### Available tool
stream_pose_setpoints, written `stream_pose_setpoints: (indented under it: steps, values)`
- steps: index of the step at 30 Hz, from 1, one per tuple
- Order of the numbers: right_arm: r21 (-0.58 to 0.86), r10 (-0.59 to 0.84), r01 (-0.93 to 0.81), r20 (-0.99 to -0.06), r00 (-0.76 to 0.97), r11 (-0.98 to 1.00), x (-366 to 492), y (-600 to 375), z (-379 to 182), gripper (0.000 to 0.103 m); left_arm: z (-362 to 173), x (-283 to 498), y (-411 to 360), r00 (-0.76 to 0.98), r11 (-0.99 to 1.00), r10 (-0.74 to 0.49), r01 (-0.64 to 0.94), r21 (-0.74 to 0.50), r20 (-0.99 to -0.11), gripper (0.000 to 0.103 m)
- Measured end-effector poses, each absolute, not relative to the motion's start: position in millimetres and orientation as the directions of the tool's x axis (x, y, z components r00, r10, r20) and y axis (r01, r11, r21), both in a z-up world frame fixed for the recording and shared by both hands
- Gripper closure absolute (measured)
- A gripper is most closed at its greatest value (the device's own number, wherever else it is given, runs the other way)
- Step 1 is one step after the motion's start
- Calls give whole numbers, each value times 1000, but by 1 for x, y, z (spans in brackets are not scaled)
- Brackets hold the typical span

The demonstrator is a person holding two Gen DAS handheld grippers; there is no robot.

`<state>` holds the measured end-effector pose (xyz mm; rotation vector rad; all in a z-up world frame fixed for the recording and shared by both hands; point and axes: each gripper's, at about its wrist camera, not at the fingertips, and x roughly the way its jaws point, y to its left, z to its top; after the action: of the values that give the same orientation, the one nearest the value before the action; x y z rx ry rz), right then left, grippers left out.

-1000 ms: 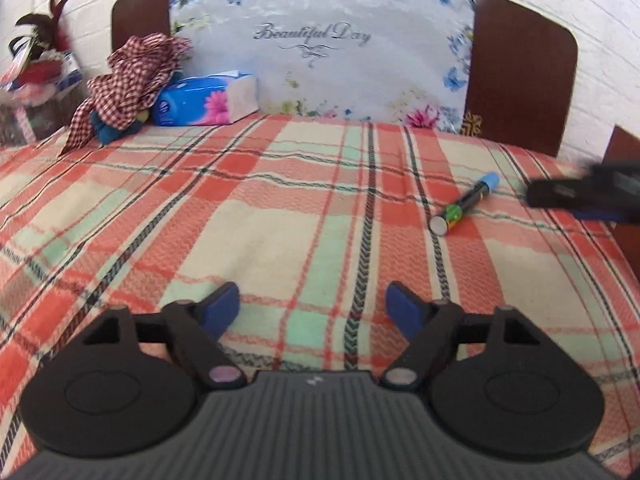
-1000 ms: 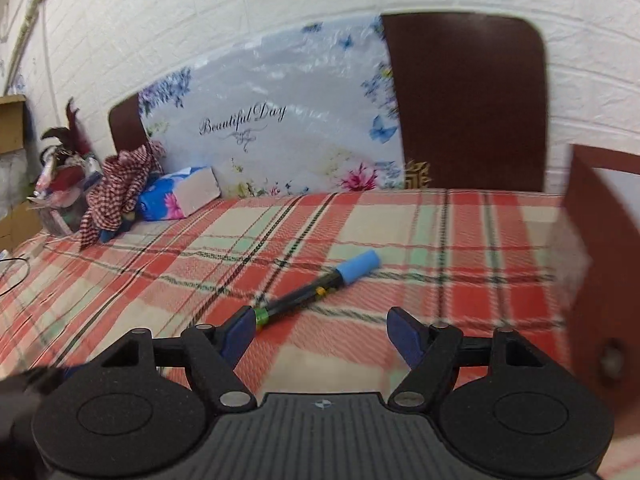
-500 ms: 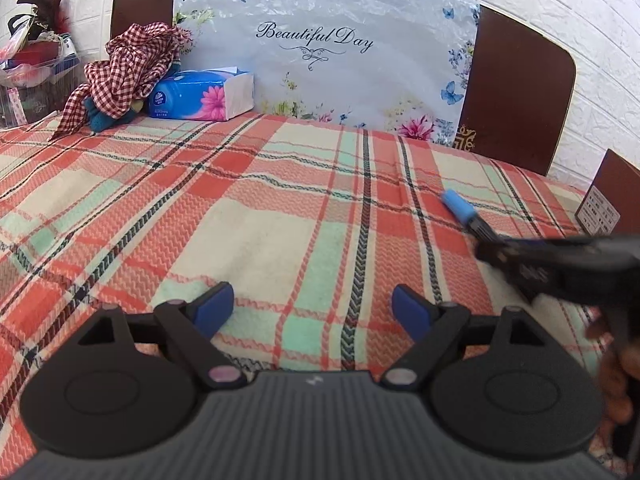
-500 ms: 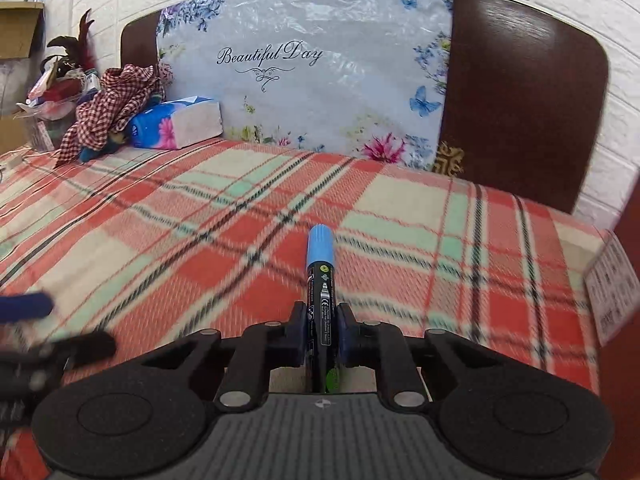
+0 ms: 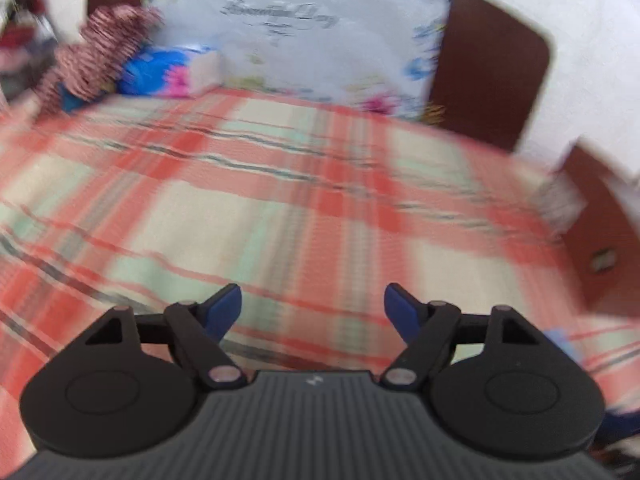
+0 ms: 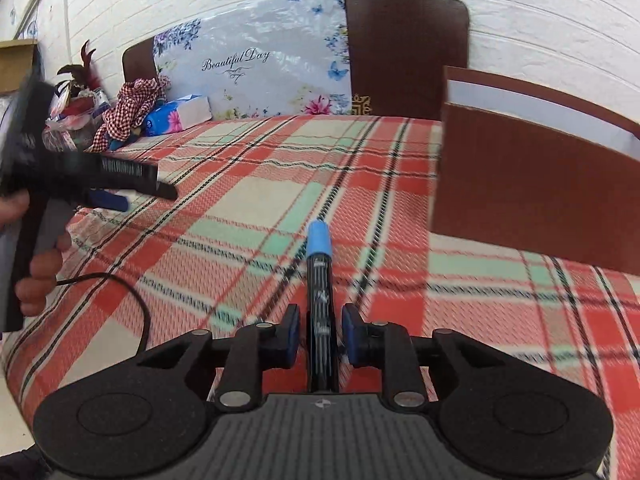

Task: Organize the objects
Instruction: 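Grasp the blue-capped marker with the right gripper, then carry the marker into the brown box and open the right gripper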

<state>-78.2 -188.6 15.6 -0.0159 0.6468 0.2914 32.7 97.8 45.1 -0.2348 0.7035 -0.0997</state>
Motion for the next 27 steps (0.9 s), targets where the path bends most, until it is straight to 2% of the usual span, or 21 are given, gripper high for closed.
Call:
stream_pose_setpoints:
  steps: [4, 6, 11, 13, 14, 15, 16, 17, 20, 24, 27]
  values:
    - [67, 275, -293, -589, 760, 954, -85, -193, 14, 81, 67, 17, 38, 652, 912, -381, 151, -381, -655, 27]
    - [50, 278, -309, -586, 761, 950, -89, -192, 13, 81, 67, 12, 5, 584, 897, -431, 196, -396, -688, 28]
    - [7, 271, -324, -567, 778, 946, -101, -198, 12, 81, 39, 4, -45, 450, 921, -388, 161, -354, -804, 26]
    - [5, 275, -331, -568, 776, 944, -102, -201, 10, 81, 34, -5, -52, 483, 930, -365, 158, -331, -796, 21]
    - [9, 282, -337, -568, 773, 941, -101, -202, 9, 85, 33, -7, -57, 490, 938, -347, 167, -305, -800, 21]
    - [14, 294, -348, -566, 770, 937, -100, -202, 8, 86, 33, -7, -60, 500, 942, -335, 176, -285, -799, 32]
    - [18, 305, -358, -564, 767, 934, -99, -202, 8, 86, 33, -7, -63, 510, 941, -337, 193, -277, -792, 63]
    - [29, 322, -370, -561, 763, 928, -98, -202, 8, 87, 33, -1, -62, 498, 936, -352, 205, -287, -793, 75]
    - [14, 334, -379, -508, 794, 925, -100, -201, 17, 86, 48, 9, -56, 484, 918, -395, 167, -361, -781, 77]
    - [-11, 305, -329, -350, 886, 944, -99, -214, 46, 86, 105, 8, -71, 593, 901, -433, 266, -343, -679, 79]
    - [0, 255, -266, -276, 927, 964, -82, -229, 62, 86, 136, 22, -93, 624, 882, -471, 335, -331, -624, 80]
